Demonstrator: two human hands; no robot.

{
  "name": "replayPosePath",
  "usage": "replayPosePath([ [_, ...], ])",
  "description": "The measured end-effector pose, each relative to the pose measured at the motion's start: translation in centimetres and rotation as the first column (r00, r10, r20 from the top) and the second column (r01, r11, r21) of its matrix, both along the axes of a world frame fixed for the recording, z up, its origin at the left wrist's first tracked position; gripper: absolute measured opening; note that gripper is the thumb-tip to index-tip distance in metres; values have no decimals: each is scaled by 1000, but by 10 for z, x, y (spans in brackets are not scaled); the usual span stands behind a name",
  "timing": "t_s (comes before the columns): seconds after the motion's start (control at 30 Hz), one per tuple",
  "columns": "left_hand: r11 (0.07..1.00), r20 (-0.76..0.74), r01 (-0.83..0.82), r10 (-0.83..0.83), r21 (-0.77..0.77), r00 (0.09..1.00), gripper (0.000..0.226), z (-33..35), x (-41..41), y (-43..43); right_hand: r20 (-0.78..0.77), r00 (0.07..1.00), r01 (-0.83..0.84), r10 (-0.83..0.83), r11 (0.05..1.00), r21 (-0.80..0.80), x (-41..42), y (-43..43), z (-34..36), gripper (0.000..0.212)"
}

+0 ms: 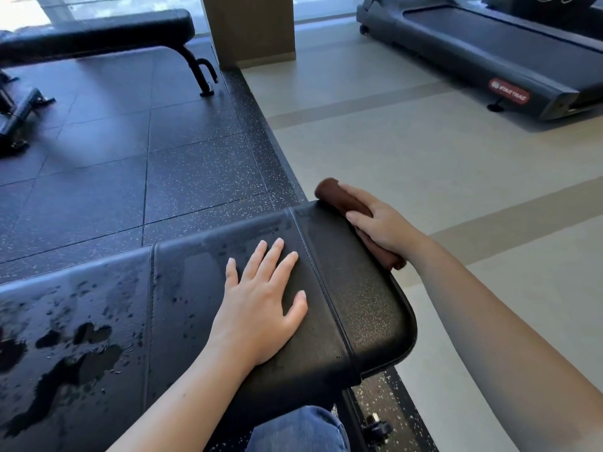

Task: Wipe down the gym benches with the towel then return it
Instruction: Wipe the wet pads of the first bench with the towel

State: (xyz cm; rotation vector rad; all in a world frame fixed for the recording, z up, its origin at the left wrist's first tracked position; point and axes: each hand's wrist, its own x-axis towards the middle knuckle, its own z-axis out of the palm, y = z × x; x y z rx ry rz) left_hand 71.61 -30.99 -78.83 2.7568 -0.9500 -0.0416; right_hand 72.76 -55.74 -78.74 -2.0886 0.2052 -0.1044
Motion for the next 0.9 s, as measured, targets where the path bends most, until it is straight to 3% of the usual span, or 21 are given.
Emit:
replayPosePath([
  [0.13,1000,0,-4,4,0,1000,61,0,-1,-1,-8,1000,-4,4,1000,-14,-31,-5,-15,54],
  [0.23,1000,-2,-4,4,12,1000,62,1,0,-1,-65,996,-57,53,997,-60,-8,-7,-4,55],
  [0.37,1000,-3,-10,10,13,1000,62,0,-1,-1,-92,992,-86,90,995,48,27,-6,4,46],
  [0.63,1000,2,1,-1,16,1000,62,-1,0,-1,-33,997,80,-76,985,152,-56,1,-16,45],
  [0.73,1000,-1,4,-4,8,1000,61,-2,0,-1,-82,996,47,-42,997,63,-27,-2,-8,46],
  [0.9,1000,2,8,-8,-11,1000,65,-4,2,-2,-125,991,70,-52,987,147,-5,1,-2,42],
])
